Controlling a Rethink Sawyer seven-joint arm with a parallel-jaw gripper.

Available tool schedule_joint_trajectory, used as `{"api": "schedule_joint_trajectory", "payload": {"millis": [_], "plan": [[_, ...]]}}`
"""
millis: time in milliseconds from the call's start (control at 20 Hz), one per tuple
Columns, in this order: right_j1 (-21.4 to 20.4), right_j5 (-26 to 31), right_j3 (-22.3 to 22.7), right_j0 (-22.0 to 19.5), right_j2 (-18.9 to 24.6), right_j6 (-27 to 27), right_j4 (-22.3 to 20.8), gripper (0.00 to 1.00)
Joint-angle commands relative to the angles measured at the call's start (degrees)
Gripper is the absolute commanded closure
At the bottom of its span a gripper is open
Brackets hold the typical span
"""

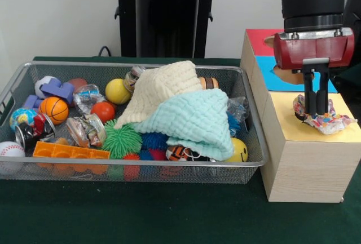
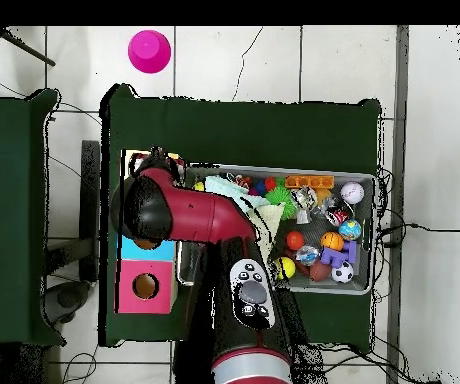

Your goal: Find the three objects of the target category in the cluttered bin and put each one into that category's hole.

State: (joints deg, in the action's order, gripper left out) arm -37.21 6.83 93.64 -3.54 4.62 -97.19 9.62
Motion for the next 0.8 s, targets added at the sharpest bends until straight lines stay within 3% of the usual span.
{"api": "schedule_joint_trajectory", "payload": {"millis": [50, 350, 800], "plan": [[1.9, 6.4, 2.2, 0.5, -0.8, -8.8, 0.1, 1.0], [2.0, 7.7, 1.9, 0.4, -0.7, -9.1, 0.9, 1.0], [0.3, 13.9, 0.1, 2.2, -2.6, -11.0, 2.9, 1.0]]}}
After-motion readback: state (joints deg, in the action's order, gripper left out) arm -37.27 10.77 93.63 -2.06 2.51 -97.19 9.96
